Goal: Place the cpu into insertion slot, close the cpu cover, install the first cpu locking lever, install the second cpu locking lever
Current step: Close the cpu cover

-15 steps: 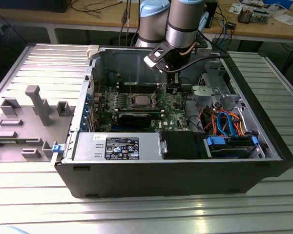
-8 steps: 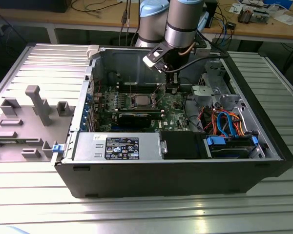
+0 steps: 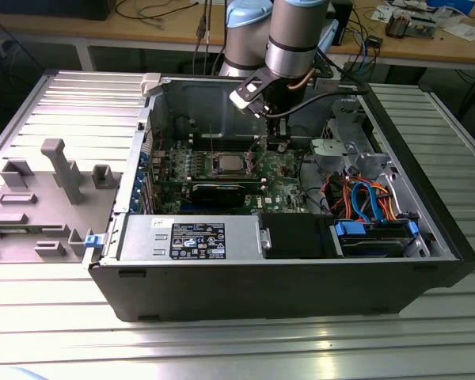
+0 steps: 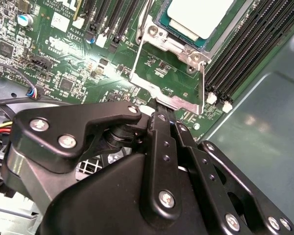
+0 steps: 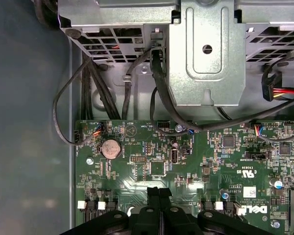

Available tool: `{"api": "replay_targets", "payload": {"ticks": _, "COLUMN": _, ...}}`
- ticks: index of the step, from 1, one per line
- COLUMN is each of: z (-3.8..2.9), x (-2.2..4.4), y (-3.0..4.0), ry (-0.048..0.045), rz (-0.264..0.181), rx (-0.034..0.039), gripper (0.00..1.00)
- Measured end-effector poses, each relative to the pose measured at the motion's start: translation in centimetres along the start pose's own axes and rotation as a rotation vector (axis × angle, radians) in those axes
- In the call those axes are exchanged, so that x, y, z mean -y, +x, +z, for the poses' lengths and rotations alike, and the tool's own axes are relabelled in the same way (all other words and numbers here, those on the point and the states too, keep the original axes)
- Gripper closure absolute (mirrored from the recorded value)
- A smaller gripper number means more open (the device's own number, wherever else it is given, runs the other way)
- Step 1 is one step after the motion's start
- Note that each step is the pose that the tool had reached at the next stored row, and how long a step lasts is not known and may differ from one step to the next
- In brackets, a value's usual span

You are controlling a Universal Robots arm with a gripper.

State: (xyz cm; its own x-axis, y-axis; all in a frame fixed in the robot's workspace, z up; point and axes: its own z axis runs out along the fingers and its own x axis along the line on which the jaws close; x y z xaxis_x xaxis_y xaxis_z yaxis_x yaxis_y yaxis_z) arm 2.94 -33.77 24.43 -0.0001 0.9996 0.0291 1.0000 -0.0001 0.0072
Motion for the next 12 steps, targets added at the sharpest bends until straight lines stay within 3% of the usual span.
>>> {"api": "replay_targets", "payload": {"ticks": 12, "z": 0.0, "x": 0.53, "y": 0.0, "ry": 0.0, "rz": 0.0, "rx": 0.0, "gripper": 0.89}}
